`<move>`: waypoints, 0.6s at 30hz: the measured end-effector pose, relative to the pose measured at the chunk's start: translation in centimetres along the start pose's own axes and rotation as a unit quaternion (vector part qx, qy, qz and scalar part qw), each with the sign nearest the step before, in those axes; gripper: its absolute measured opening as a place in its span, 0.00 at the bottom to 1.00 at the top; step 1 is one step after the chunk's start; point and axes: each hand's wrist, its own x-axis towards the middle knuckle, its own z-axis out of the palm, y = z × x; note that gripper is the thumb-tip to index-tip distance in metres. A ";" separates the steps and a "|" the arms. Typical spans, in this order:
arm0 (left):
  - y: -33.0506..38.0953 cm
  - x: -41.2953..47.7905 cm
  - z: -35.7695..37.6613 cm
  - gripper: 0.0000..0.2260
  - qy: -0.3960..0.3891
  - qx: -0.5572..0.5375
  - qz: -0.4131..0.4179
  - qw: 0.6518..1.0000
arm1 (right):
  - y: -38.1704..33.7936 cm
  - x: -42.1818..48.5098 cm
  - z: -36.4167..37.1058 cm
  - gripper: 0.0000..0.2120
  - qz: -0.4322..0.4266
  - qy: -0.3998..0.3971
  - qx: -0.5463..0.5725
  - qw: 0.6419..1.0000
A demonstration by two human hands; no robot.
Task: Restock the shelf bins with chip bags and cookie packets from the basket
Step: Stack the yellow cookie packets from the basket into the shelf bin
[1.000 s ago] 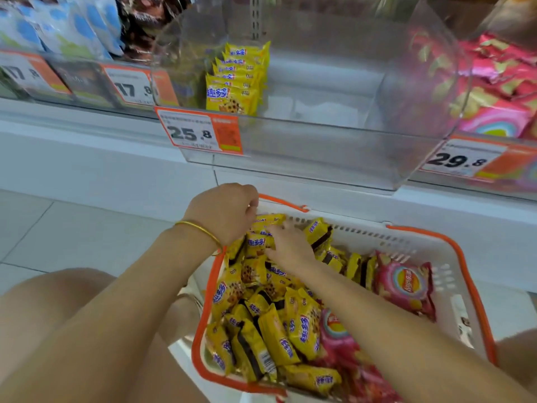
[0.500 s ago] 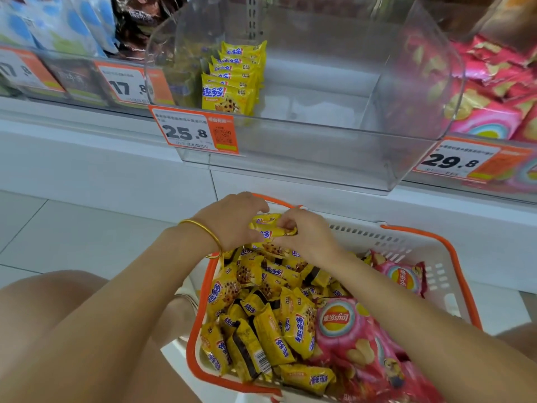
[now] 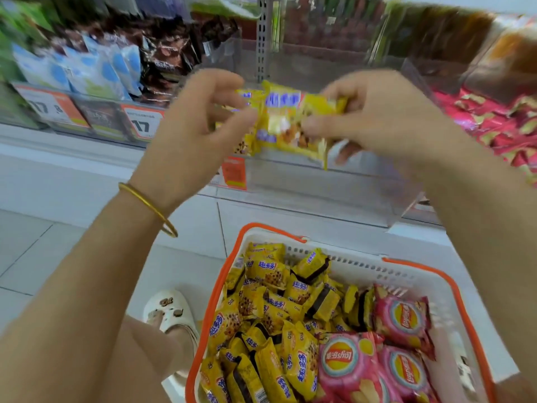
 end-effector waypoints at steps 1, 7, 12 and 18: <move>-0.6 0.3 -0.1 0.12 0.039 0.063 0.014 0.997 | -0.3 1.8 0.1 0.14 -0.002 0.019 -0.005 1.000; -4.7 -0.9 0.6 0.23 -0.059 0.354 0.051 0.932 | 3.3 10.3 7.9 0.12 0.070 -0.085 -0.116 0.987; -4.7 -0.9 0.4 0.26 -0.065 0.367 0.058 0.926 | 3.9 13.1 10.5 0.18 0.049 -0.088 -0.318 0.943; -4.8 -1.0 0.4 0.23 -0.061 0.347 0.062 0.934 | 3.5 13.4 11.5 0.24 -0.007 -0.065 -0.422 0.904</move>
